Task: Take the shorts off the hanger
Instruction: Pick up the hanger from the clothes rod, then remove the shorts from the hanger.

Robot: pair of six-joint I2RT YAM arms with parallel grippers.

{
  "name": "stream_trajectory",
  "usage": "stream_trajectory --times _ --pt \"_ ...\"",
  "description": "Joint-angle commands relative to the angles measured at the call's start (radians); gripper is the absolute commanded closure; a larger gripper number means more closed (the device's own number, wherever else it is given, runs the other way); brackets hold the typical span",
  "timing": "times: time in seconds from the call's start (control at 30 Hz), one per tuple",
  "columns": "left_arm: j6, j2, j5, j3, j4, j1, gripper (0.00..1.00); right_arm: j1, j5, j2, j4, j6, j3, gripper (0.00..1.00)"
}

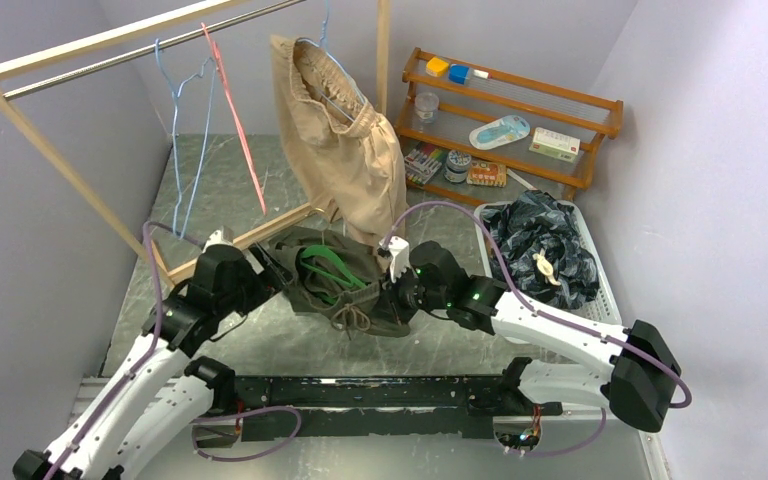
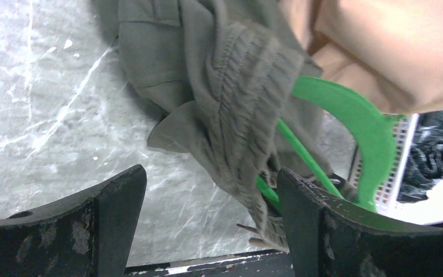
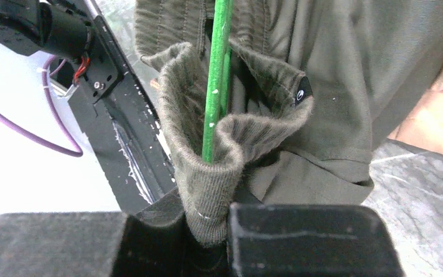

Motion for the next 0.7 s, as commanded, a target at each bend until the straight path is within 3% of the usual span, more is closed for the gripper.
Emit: stream_trajectory --times 0.0,0.23,0.4,0.67 --pt "-0.009 0.083 -0.003 0.015 -0.025 0.007 0.13 0.016 -0.098 0.006 0.089 -0.018 0.002 1.00" --pt "0.014 0.133 0.079 0.013 0.098 0.007 0.14 0.034 -0.110 0.036 0.087 -0.021 -0.008 1.00" --pt "0.000 0.156 -0.034 0.018 -0.006 0.007 0.28 0.033 -0.136 0.006 0.091 -0.031 -0.020 1.00" --pt "-0.005 0.174 -0.072 -0.056 0.040 0.007 0.75 0.035 -0.318 0.056 0.046 -0.028 -0.029 1.00"
